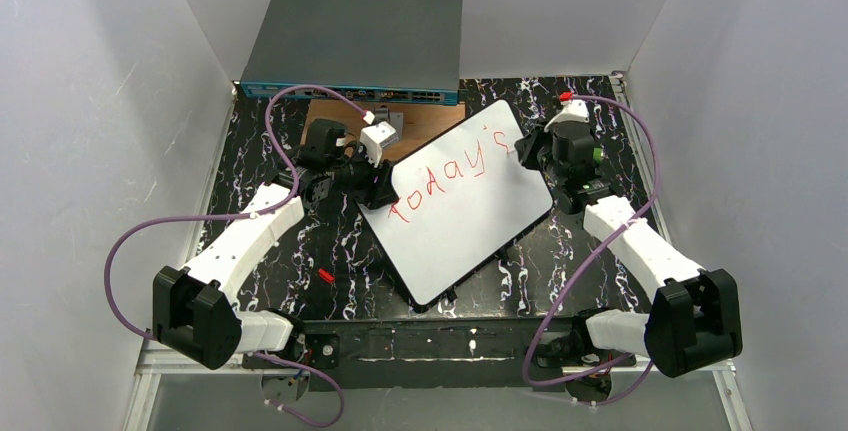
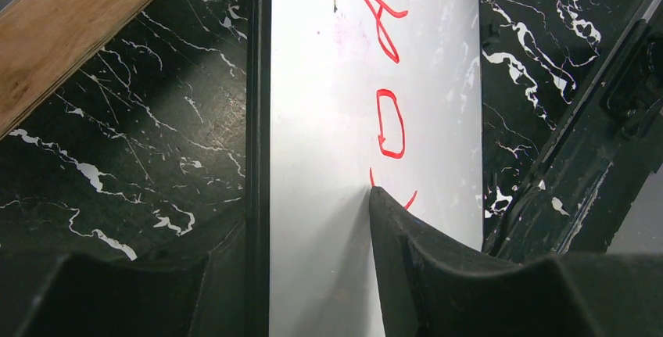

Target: Write a sentence on the whiteboard

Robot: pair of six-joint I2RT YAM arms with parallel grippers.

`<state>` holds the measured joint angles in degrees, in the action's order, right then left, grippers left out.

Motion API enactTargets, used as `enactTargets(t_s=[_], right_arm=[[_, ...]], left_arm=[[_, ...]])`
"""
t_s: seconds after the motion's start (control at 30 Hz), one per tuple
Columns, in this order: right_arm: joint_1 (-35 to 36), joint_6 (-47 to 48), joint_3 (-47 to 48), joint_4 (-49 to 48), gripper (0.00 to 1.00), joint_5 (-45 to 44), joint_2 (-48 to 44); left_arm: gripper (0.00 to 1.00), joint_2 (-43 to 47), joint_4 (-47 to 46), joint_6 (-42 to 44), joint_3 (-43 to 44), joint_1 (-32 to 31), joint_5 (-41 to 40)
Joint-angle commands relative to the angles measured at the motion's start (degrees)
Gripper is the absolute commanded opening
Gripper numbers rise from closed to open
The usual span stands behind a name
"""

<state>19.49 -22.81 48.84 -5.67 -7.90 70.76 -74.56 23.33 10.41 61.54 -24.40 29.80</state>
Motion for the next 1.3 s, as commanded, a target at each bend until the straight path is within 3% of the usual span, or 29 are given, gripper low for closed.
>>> enactTargets(t_s=[0.0, 0.53, 0.97, 1.27], right_arm=[[0.03, -1.67, -1.37, 1.27, 0.01, 3.25, -0.97], [0.09, -3.56, -2.75, -0.02, 0.01, 10.06, -2.64], [0.03, -1.91, 0.78, 0.81, 0.01, 4.27, -11.16], [0.11, 1.2, 0.1, 4.1, 0.01, 7.43, -16.49]], left_arm=[[0.0, 0.47, 3.38, 7.08, 0.39, -2.32, 2.54], [0.0, 0.62, 3.24, 7.2, 0.17, -2.34, 2.42], [0.0, 0.66, 3.34, 7.16, 0.12, -2.32, 2.45], [0.0, 0.51, 3.3, 7.13, 0.47, -2.32, 2.5]])
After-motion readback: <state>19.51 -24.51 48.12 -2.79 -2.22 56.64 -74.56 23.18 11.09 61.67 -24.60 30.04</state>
